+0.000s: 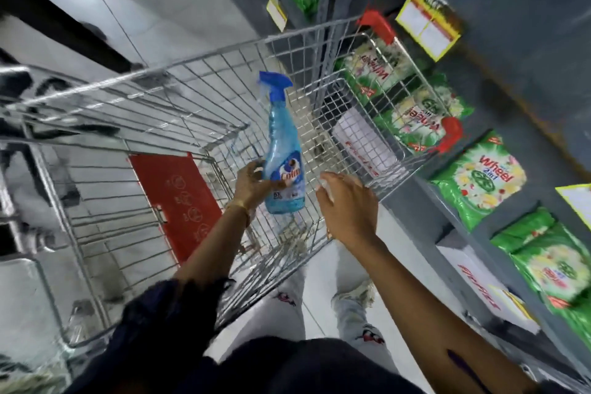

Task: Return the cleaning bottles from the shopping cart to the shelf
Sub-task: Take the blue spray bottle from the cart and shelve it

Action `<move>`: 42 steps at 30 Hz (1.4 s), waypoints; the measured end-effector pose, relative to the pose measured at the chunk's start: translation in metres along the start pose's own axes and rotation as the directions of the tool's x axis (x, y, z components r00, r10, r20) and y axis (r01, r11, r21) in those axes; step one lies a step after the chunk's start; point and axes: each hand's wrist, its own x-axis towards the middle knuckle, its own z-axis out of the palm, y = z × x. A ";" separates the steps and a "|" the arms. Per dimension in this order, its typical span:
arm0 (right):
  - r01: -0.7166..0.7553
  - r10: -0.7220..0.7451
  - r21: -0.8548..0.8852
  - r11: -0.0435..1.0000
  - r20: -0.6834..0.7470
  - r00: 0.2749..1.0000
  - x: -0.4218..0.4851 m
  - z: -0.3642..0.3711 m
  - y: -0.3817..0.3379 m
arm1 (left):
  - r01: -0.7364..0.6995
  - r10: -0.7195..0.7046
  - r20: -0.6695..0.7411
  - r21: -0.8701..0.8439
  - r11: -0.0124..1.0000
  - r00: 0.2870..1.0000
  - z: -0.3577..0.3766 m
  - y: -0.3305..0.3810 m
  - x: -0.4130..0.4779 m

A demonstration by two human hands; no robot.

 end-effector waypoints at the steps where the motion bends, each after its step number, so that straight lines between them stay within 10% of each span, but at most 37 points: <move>1: -0.035 0.029 0.184 0.982 0.035 0.999 -0.001 -0.008 0.001 | -0.050 0.050 0.031 -0.012 0.999 0.998 0.000 0.018 -0.011; 4: -0.206 0.154 0.678 0.705 0.138 0.978 -0.006 -0.047 0.001 | -0.203 0.201 0.149 -0.002 0.979 0.968 0.007 0.073 -0.051; 9: -0.142 0.055 0.935 0.325 0.131 0.990 -0.035 -0.136 0.022 | -0.355 0.324 0.422 -0.007 0.935 0.847 0.047 0.135 -0.135; 15: -0.037 0.121 0.962 0.271 0.004 0.993 -0.097 -0.199 0.081 | -0.400 0.373 0.604 -0.097 0.912 0.704 0.114 0.132 -0.206; 27: 0.048 0.156 0.973 0.224 -0.085 0.984 -0.152 -0.236 0.161 | -0.456 0.371 0.627 -0.029 0.890 0.685 0.200 0.115 -0.254; 42: 0.331 0.127 0.889 0.316 -0.385 0.914 -0.041 -0.296 0.149 | -0.720 0.627 0.610 -0.128 0.682 0.485 0.253 0.217 -0.176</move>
